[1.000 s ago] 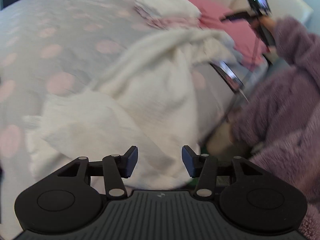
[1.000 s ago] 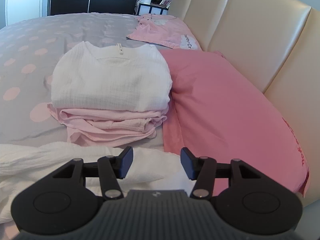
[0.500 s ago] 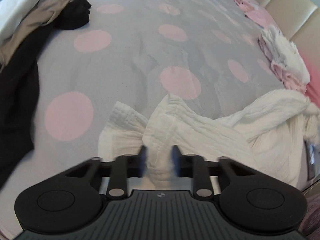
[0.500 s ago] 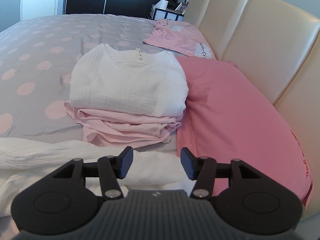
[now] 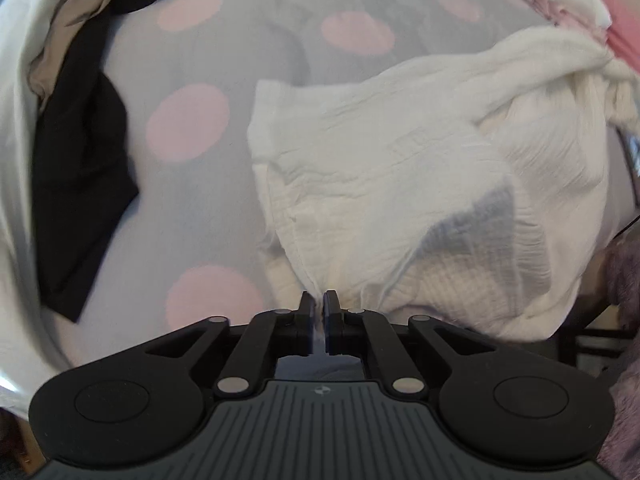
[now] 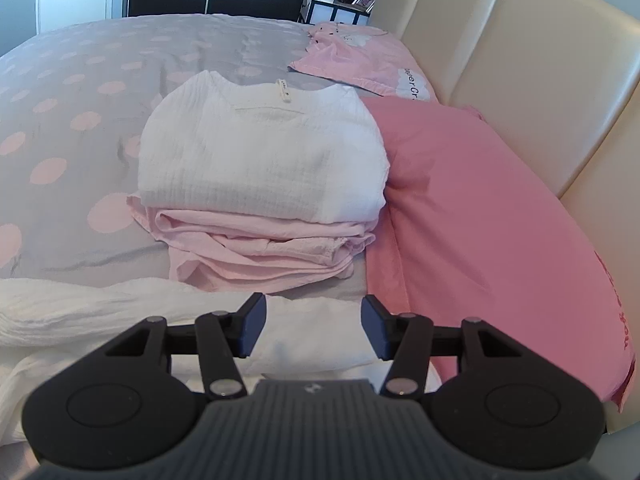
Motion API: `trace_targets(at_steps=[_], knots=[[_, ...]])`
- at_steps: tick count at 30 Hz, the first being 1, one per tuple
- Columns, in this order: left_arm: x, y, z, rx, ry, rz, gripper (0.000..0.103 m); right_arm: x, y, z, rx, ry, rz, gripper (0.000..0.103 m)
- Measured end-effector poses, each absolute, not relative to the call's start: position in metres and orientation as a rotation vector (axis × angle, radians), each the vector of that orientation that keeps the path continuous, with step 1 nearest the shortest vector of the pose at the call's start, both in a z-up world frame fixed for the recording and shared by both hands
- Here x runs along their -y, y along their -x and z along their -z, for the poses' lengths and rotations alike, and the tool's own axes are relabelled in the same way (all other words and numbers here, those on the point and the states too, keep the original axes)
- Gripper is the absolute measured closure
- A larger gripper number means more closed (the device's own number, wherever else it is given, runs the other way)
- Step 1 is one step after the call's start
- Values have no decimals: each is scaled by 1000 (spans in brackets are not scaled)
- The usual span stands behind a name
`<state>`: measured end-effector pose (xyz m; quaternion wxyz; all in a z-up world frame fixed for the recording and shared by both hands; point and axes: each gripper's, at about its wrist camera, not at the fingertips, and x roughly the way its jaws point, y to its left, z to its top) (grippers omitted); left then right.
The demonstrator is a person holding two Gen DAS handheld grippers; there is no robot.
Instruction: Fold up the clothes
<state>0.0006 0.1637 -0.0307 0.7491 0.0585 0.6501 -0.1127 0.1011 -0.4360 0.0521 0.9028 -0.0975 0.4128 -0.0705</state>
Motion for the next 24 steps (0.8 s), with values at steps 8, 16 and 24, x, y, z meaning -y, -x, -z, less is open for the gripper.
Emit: trace_targets(at_steps=[8, 16, 24], knots=[[-178, -36, -7, -1249, -91, 195, 53, 441, -97, -51, -858, 189, 172, 45], [-162, -94, 31, -1139, -168, 228, 51, 455, -92, -47, -880, 192, 217, 43], [-151, -110, 66, -1149, -150, 200, 63, 480, -79, -43, -878, 239, 286, 41]])
